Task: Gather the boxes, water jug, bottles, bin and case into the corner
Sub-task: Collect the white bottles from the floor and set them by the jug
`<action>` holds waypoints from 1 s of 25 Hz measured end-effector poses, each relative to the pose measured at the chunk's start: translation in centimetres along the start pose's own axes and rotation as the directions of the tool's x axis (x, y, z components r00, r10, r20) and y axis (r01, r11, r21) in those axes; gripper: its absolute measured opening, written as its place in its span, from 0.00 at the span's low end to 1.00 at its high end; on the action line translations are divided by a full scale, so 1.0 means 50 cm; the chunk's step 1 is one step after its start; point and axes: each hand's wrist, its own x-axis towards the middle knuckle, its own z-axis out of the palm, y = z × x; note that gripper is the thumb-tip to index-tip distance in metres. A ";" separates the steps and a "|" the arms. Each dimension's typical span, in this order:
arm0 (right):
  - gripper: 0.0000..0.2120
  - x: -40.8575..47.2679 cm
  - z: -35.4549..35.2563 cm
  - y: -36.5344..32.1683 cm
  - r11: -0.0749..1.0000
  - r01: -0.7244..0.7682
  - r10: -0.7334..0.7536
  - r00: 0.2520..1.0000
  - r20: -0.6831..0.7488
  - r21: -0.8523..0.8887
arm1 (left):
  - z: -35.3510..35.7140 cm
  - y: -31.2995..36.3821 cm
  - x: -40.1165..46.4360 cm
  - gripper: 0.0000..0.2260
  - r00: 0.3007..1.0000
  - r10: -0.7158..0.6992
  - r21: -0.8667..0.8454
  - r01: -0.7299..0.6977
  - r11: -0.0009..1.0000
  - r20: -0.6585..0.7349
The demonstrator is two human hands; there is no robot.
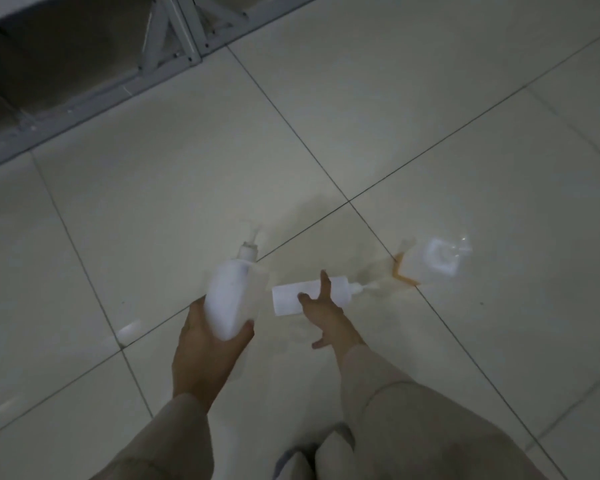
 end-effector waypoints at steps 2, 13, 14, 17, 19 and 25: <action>0.31 0.071 0.028 0.007 0.997 0.029 -0.031 0.999 -0.026 -0.066 | 0.038 -0.025 0.034 0.32 1.000 -0.025 -0.028 0.025 0.999 0.011; 0.15 -0.049 -0.077 0.162 0.936 0.250 -0.319 0.901 -0.293 -0.250 | 0.020 0.004 -0.048 0.29 0.986 -0.072 -0.026 0.077 0.997 0.151; 0.16 -0.098 -0.100 0.171 0.930 0.294 -0.347 0.900 -0.265 -0.219 | 0.000 0.027 -0.071 0.29 0.984 -0.055 -0.019 0.059 0.998 0.172; 0.21 -0.285 -0.167 0.179 0.892 0.432 -0.452 0.869 -0.201 -0.136 | -0.062 0.126 -0.162 0.31 0.971 0.019 -0.018 -0.015 1.000 0.236; 0.29 -0.414 -0.208 0.171 0.863 0.498 -0.503 0.834 -0.229 -0.085 | -0.100 0.201 -0.232 0.29 0.960 0.081 -0.022 -0.078 0.997 0.267; 0.41 -0.786 -0.351 0.178 0.805 0.589 -0.487 0.719 -0.495 0.063 | -0.182 0.437 -0.489 0.30 0.868 0.290 -0.046 -0.297 0.954 0.403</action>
